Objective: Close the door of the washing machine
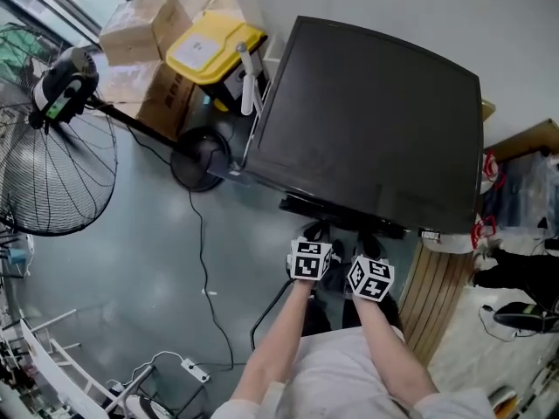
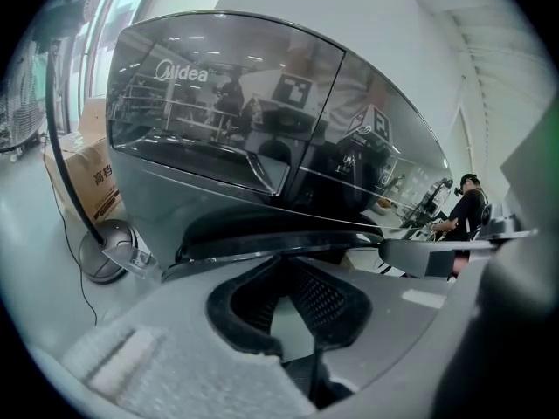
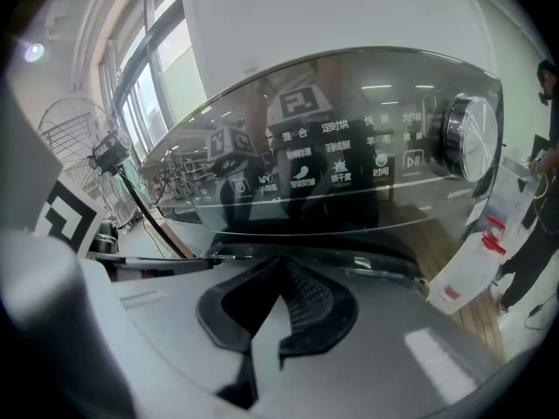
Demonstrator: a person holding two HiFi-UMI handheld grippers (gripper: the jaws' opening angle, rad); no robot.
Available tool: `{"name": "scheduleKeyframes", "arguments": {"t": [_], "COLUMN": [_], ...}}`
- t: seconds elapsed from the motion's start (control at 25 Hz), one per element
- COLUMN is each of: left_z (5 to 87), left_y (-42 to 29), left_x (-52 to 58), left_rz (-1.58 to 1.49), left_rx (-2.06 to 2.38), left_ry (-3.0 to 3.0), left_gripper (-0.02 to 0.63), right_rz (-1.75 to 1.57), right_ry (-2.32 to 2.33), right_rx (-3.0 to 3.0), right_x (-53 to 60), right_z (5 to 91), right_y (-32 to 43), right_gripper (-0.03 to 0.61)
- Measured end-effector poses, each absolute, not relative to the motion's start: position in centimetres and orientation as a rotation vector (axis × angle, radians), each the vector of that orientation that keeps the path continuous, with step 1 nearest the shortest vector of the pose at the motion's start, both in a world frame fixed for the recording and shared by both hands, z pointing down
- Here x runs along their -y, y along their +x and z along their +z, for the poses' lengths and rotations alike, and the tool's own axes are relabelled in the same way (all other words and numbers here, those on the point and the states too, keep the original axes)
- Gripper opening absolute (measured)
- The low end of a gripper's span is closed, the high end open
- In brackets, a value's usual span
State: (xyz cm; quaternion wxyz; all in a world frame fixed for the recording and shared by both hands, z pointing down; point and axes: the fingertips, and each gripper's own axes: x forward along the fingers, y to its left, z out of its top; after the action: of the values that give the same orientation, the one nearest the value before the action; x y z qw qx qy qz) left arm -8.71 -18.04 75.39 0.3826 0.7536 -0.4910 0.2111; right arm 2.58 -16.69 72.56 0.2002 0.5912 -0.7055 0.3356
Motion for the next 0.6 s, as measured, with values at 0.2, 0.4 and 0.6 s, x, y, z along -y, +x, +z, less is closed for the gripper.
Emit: {"name": "scheduleKeyframes", "arguments": {"t": [0.2,0.4,0.6], "left_z": [75.3,75.3,75.3], "left_y": [-8.7,-8.9,-8.9], "left_x": [18.3,18.7,19.2], "left_rz": [0.501,0.486,0.516], "left_rx": [1.253,1.278,1.275], "left_ry": [1.933,1.923,1.964], "left_gripper": [0.022,0.023,0.023], "right_rz": [0.880,0.847,0.857], "right_ry": [1.712,1.724,1.689], "right_rx": [1.975,1.987,2.008], "right_x": [16.8,17.1,17.5], "right_z": [72.4,72.5,72.5], "right_y": [2.6,2.4,2.3], "right_gripper": [0.005,0.005,0.005]}}
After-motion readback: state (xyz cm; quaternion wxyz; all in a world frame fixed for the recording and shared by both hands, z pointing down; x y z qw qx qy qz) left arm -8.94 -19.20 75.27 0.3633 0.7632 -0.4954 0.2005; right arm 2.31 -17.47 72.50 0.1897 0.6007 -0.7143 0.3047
